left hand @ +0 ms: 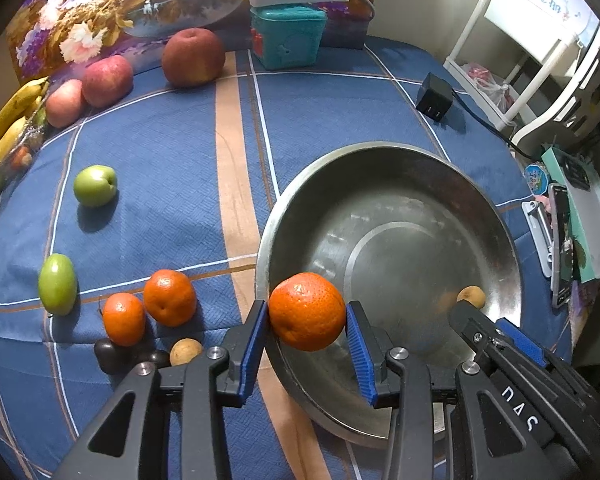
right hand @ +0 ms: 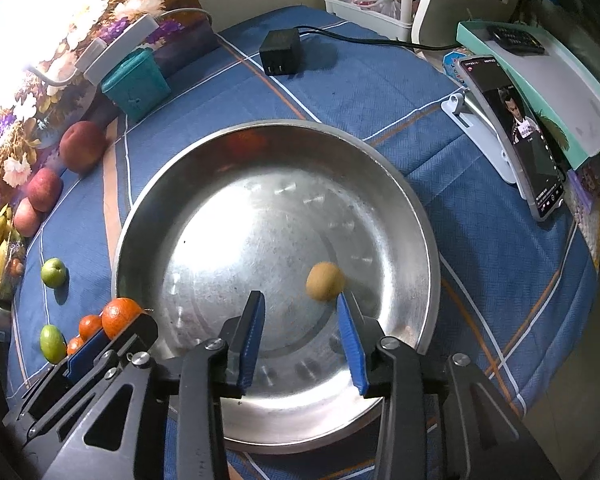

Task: Organize fruits
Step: 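Lower the orange into the steel bowl and open the left gripper, then withdraw both grippers from the bowl back toward the fruit cluster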

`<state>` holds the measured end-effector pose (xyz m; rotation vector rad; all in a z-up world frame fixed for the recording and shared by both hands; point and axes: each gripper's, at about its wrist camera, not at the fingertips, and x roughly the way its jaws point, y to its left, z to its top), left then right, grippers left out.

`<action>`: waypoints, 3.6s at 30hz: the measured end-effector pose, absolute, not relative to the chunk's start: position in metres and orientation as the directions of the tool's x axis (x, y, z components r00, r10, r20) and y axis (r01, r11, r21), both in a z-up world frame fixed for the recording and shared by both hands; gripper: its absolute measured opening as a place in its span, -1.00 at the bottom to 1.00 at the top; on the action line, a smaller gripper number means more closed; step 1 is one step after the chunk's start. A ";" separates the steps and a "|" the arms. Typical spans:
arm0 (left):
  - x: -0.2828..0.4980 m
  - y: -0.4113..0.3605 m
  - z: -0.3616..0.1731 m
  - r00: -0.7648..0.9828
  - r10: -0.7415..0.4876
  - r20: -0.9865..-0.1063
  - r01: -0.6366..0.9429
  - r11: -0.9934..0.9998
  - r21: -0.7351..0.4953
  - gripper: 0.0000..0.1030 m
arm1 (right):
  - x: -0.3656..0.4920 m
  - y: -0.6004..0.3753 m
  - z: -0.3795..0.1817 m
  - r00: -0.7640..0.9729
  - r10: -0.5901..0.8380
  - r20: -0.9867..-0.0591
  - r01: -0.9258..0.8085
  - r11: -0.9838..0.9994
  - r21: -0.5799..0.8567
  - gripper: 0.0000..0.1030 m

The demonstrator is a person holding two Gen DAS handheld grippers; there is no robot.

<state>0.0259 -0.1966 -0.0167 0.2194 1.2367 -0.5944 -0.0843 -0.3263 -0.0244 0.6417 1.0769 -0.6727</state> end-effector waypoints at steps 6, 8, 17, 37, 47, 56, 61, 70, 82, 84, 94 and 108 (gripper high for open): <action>0.027 -0.193 -0.014 0.210 -0.310 -0.927 0.534 0.831 -0.157 -0.02 | -0.088 -0.329 -0.022 0.320 -0.189 -0.928 0.769 0.624 0.138 0.05; 0.028 -0.192 -0.013 0.211 -0.312 -0.926 0.530 0.833 -0.160 0.00 | -0.088 -0.330 -0.021 0.322 -0.191 -0.927 0.770 0.623 0.139 0.05; 0.038 -0.175 -0.009 0.255 -0.271 -0.928 0.477 0.870 -0.123 0.33 | -0.087 -0.329 -0.022 0.323 -0.191 -0.927 0.766 0.628 0.137 0.29; 0.060 -0.122 -0.013 0.373 -0.095 -0.923 0.325 0.945 0.034 1.00 | -0.078 -0.318 -0.021 0.351 -0.184 -0.918 0.699 0.704 0.126 0.86; 0.067 -0.101 -0.018 0.392 0.020 -0.920 0.281 0.949 0.140 1.00 | -0.073 -0.310 -0.016 0.380 -0.184 -0.906 0.671 0.729 0.133 0.86; 0.065 -0.076 -0.017 0.389 0.036 -0.920 0.248 0.958 0.142 1.00 | -0.066 -0.303 -0.010 0.395 -0.170 -0.903 0.650 0.746 0.144 0.86; 0.060 -0.056 -0.018 0.398 0.074 -0.914 0.226 0.958 0.175 1.00 | -0.063 -0.297 -0.009 0.396 -0.183 -0.900 0.638 0.759 0.126 0.86; 0.057 -0.032 -0.008 0.431 0.092 -0.897 0.204 0.959 0.196 1.00 | -0.057 -0.277 -0.008 0.387 -0.204 -0.899 0.602 0.795 0.079 0.86; 0.066 -0.006 0.002 0.427 0.031 -0.904 0.158 0.981 0.108 1.00 | -0.048 -0.244 -0.012 0.406 -0.188 -0.894 0.534 0.843 0.065 0.86; 0.070 -0.002 0.002 0.421 0.024 -0.907 0.152 0.984 0.096 1.00 | -0.045 -0.237 -0.010 0.440 -0.172 -0.882 0.512 0.854 0.089 0.86; 0.077 0.012 0.002 0.396 -0.035 -0.918 0.139 0.990 0.022 1.00 | -0.034 -0.212 -0.001 0.528 -0.141 -0.837 0.465 0.873 0.147 0.86; 0.088 0.019 -0.005 0.358 -0.078 -0.930 0.131 0.991 -0.033 1.00 | -0.027 -0.198 0.002 0.527 -0.198 -0.826 0.486 0.868 0.102 0.86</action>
